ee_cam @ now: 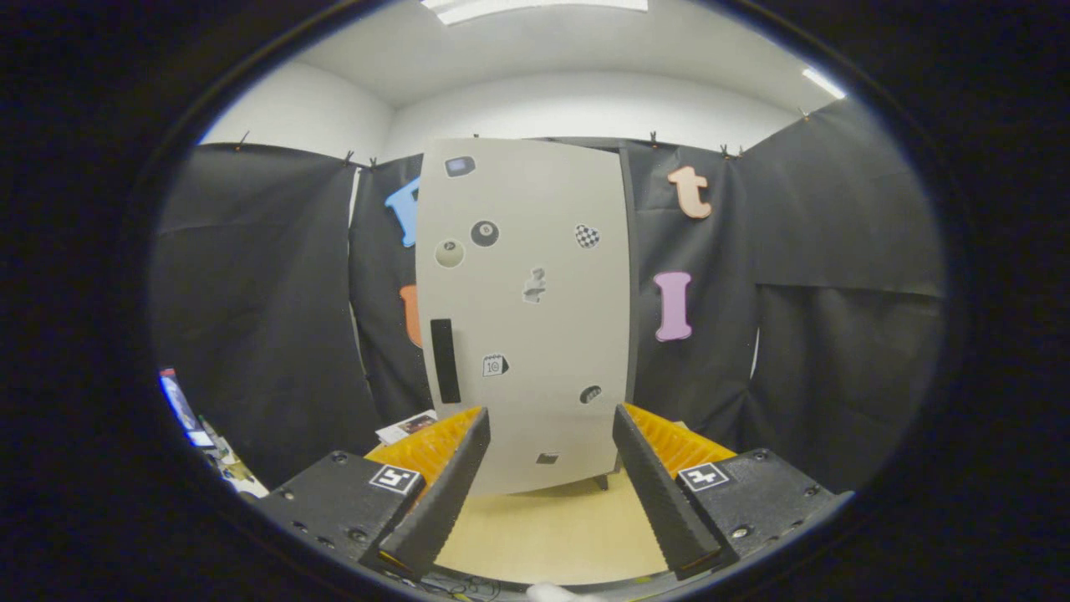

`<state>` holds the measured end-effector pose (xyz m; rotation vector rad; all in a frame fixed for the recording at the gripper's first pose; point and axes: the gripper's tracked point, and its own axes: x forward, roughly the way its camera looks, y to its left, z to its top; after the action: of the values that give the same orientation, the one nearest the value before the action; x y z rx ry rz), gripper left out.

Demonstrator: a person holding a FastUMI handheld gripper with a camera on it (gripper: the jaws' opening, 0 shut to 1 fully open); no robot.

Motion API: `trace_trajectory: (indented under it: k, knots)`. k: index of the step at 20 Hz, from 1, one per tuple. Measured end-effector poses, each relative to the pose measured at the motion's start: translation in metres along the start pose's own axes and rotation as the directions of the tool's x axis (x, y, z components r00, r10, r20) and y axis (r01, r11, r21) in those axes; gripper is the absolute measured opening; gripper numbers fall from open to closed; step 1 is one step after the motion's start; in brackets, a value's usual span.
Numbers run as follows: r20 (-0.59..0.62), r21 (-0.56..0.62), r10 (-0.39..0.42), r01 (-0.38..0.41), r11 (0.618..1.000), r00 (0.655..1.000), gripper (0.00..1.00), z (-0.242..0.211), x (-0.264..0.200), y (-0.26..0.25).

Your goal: Open the shoe cabinet door, grab the shoes and put them into the shoe cabinet, then close the shoe cabinet door.

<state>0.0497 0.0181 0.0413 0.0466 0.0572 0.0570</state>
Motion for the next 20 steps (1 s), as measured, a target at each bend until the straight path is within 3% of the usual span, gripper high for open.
trace_trajectory:
  k: [9,20]
  knots:
    - [0.020,0.009,-0.082,0.082,0.997,0.996,0.97,-0.008,-0.045,-0.017]
    - [0.030,-0.006,-0.101,0.101,0.995,0.994,0.97,-0.010,-0.052,-0.021]
